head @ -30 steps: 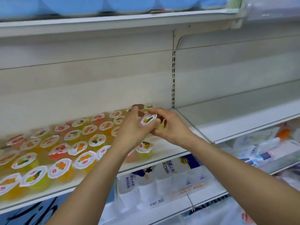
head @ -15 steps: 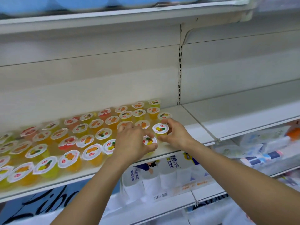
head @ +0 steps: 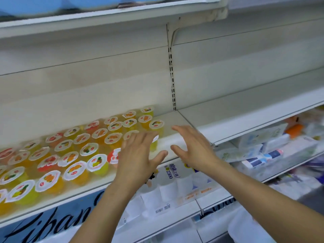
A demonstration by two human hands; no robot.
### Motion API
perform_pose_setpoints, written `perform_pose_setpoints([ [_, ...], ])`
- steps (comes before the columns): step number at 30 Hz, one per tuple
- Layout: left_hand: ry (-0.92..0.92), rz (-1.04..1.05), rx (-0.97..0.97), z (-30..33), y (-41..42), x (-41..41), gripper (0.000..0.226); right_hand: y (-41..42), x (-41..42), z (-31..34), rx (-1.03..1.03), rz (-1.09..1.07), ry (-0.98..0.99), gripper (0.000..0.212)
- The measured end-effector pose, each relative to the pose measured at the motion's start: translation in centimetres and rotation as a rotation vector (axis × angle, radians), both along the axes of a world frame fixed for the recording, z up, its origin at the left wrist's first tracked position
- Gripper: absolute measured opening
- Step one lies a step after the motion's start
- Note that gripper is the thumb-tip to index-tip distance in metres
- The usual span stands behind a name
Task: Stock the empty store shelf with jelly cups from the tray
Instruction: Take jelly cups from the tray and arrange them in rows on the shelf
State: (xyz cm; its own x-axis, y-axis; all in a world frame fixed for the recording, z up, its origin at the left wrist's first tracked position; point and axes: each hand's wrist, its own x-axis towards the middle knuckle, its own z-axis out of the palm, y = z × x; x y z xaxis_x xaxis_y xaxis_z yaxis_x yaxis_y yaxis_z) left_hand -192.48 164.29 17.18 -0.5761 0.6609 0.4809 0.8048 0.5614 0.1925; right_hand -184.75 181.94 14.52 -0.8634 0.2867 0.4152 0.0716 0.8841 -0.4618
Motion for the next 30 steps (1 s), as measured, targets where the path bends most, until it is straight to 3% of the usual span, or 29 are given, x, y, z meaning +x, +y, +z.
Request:
perform_pose_setpoints([
  [3, 0.046, -0.1, 0.029, -1.4, 4.1, 2.8, 0.065, 2.6, 4.4, -1.0, 0.126, -0.092, 0.119, 0.054],
  [8, -0.092, -0.265, 0.019, -5.2, 11.7, 7.8, 0.069, 8.3, 13.3, -4.6, 0.124, -0.229, 0.029, 0.059],
  [15, -0.434, -0.485, -0.207, -13.6, 22.2, 16.5, 0.074, 17.5, 27.7, -13.1, -0.175, -0.503, -0.201, 0.053],
  [20, -0.731, -0.576, -0.406, -20.3, 27.5, 23.1, 0.067, 20.2, 36.8, -20.0, -0.487, -0.695, -0.518, 0.049],
  [25, -0.967, -0.575, -0.686, -27.6, 30.1, 27.8, 0.06, 19.6, 42.6, -27.2, -0.769, -0.737, -0.72, 0.045],
  [30, -1.105, -0.481, -0.915, -36.1, 32.3, 30.1, 0.055, 18.6, 44.2, -34.5, -0.755, -0.658, -0.902, 0.057],
])
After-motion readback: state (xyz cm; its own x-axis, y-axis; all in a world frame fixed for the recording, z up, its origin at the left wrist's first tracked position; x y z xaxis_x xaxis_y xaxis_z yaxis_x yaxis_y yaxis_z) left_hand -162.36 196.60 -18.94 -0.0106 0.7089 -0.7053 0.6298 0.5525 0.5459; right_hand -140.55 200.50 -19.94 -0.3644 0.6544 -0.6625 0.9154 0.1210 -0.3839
